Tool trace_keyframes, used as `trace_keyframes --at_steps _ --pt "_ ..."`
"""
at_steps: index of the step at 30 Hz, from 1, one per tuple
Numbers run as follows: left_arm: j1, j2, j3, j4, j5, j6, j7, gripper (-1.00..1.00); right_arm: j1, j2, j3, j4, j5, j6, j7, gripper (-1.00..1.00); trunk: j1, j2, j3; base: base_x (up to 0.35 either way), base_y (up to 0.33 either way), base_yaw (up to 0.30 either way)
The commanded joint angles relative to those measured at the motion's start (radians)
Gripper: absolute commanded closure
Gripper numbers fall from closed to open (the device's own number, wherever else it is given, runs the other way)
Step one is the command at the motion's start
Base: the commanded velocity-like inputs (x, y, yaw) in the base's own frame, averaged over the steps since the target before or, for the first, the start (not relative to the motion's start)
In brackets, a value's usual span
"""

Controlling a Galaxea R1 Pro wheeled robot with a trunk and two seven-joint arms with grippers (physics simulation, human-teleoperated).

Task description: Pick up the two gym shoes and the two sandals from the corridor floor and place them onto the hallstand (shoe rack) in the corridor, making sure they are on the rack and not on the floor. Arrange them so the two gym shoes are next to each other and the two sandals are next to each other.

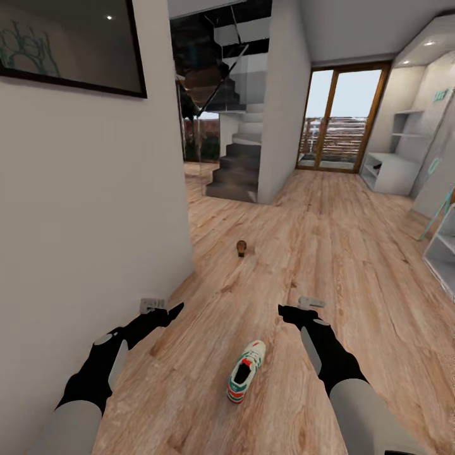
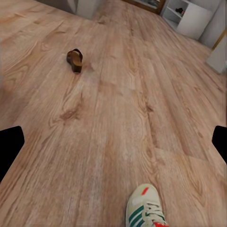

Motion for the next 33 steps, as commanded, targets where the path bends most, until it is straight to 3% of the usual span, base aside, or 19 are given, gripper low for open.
trace_keyframes --at_steps 1,9,25,33 --pt "0.000 -0.001 0.006 -0.002 -0.003 0.009 -0.008 -1.00 -0.001 0.001 -0.002 -0.002 -0.002 0.005 -0.002 -1.00 0.000 0.000 -0.001 0.134 0.294 -0.254" --pt "0.000 -0.001 0.006 -0.002 -0.003 0.009 -0.008 -1.00 -0.001 0.002 -0.004 0.000 -0.002 0.005 -0.003 -1.00 0.000 0.000 -0.001 0.140 0.299 -0.224" --pt "0.000 -0.001 0.006 -0.002 -0.005 0.009 -0.008 -1.00 -0.001 0.000 -0.004 0.000 -0.003 0.004 -0.002 -1.00 0.000 0.000 -0.001 0.165 0.300 -0.018" --pt "0.000 -0.001 0.006 -0.002 -0.005 0.009 -0.008 -1.00 -0.001 0.000 -0.004 0.000 -0.003 0.005 -0.002 -1.00 0.000 0.000 0.004 0.162 0.232 -0.234"
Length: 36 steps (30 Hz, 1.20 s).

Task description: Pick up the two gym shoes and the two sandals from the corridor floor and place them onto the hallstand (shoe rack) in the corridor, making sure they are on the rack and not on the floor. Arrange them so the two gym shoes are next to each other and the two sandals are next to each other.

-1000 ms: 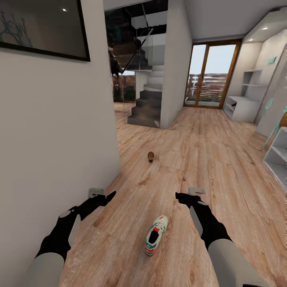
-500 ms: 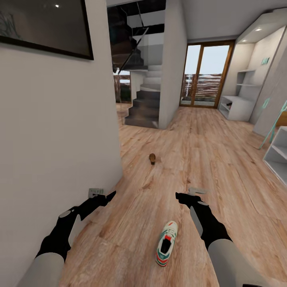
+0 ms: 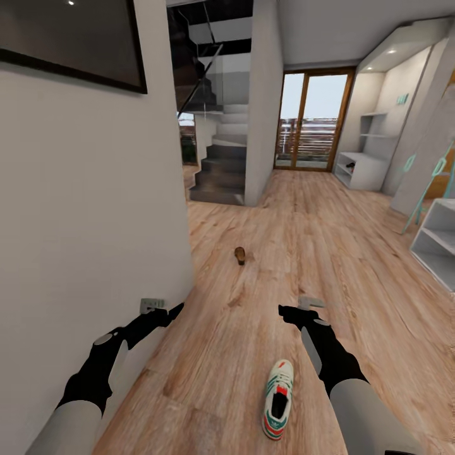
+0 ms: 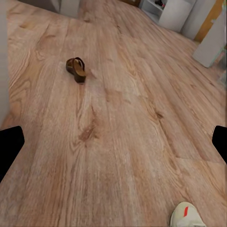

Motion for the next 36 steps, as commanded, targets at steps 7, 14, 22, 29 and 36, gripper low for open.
trace_keyframes --at_steps 7,14,22,29,36 --pt "0.000 -0.001 0.006 -0.002 -0.003 0.009 -0.008 -1.00 -0.001 0.001 -0.002 -0.001 -0.002 0.005 -0.002 -1.00 0.000 0.000 0.004 0.039 0.039 -0.269" --pt "0.000 -0.001 0.006 -0.002 -0.003 0.009 -0.008 -1.00 -0.001 0.001 -0.002 -0.001 -0.002 0.005 -0.002 -1.00 0.000 0.000 0.008 0.003 0.003 -0.270" --pt "0.000 -0.001 0.006 -0.002 -0.003 0.009 -0.008 -1.00 -0.001 0.001 -0.002 -0.001 -0.002 0.005 -0.002 -1.00 0.000 0.000 0.013 0.001 0.007 -0.270" --pt "0.000 -0.001 0.005 -0.002 -0.003 0.009 -0.008 -1.00 -0.001 0.001 -0.002 -0.002 -0.002 0.006 -0.002 -1.00 0.000 0.000 0.018 0.124 0.200 -0.266" --pt "0.000 -0.001 0.004 -0.002 -0.003 0.009 -0.008 -1.00 -0.001 0.001 -0.002 -0.003 -0.002 0.006 -0.002 -1.00 0.000 0.000 0.018 0.124 0.168 -0.070"
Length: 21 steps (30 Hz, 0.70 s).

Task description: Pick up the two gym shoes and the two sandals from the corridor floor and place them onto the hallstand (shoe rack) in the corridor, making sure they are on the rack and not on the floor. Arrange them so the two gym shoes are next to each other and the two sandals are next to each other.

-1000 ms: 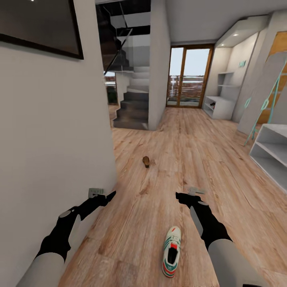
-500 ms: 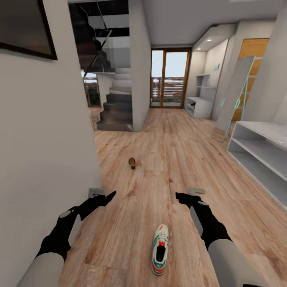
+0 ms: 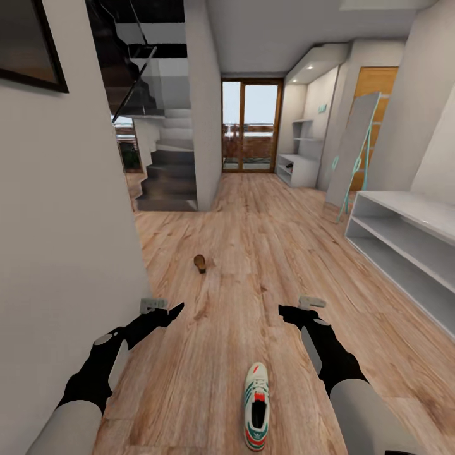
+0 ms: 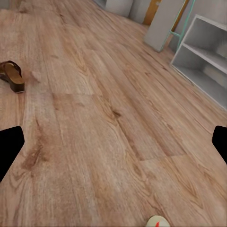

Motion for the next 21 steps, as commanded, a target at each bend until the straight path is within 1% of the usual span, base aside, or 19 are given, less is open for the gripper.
trace_keyframes --at_steps 1,6,13,16,21 --pt "-0.001 -0.001 0.006 -0.002 -0.003 0.009 -0.008 -1.00 0.000 0.001 -0.002 -0.002 -0.002 0.005 -0.002 -1.00 0.000 0.000 -0.001 0.034 0.042 -0.011" --pt "-0.001 -0.001 0.006 -0.002 -0.003 0.009 -0.008 -1.00 0.000 0.001 -0.002 -0.002 -0.002 0.005 -0.002 -1.00 0.000 0.000 -0.001 0.012 0.015 -0.047" --pt "-0.001 -0.001 0.006 -0.002 -0.003 0.009 -0.008 -1.00 0.000 0.001 -0.002 -0.002 -0.002 0.005 -0.002 -1.00 0.000 0.000 -0.001 0.010 0.009 -0.213" --pt "-0.001 -0.001 0.006 -0.002 -0.003 0.009 -0.008 -1.00 0.000 0.001 -0.002 -0.002 -0.002 0.005 -0.002 -1.00 0.000 0.000 -0.001 0.146 0.170 -0.133" --pt "-0.001 -0.001 0.005 -0.002 -0.003 0.009 -0.008 -1.00 0.000 0.001 -0.002 -0.002 -0.002 0.005 -0.002 -1.00 0.000 0.000 -0.001 0.192 0.228 -0.029"
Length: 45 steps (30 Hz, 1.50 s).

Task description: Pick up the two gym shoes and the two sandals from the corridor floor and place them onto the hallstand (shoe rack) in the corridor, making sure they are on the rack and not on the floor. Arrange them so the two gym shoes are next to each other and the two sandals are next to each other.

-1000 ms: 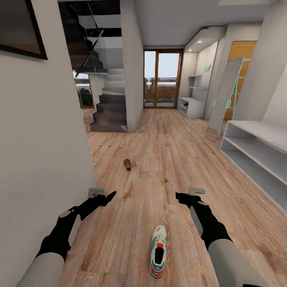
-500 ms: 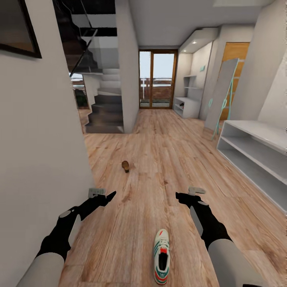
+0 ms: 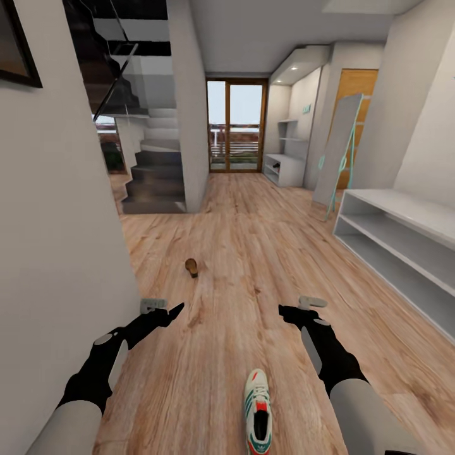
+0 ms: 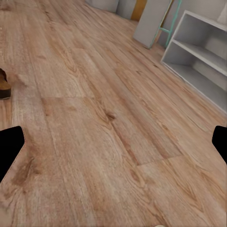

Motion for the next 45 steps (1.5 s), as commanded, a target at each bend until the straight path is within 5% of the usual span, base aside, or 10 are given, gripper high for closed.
trace_keyframes --at_steps 1,45 --pt "-0.001 -0.001 0.006 -0.001 -0.003 0.009 -0.008 -1.00 0.000 0.001 -0.002 -0.002 -0.002 0.006 -0.002 -1.00 0.000 0.000 -0.001 0.140 0.150 -0.006" --pt "-0.002 0.001 0.008 -0.003 -0.009 0.007 0.003 -1.00 0.000 0.006 0.001 0.009 -0.001 0.002 -0.006 -1.00 0.000 0.000 -0.001 0.052 0.033 0.000"
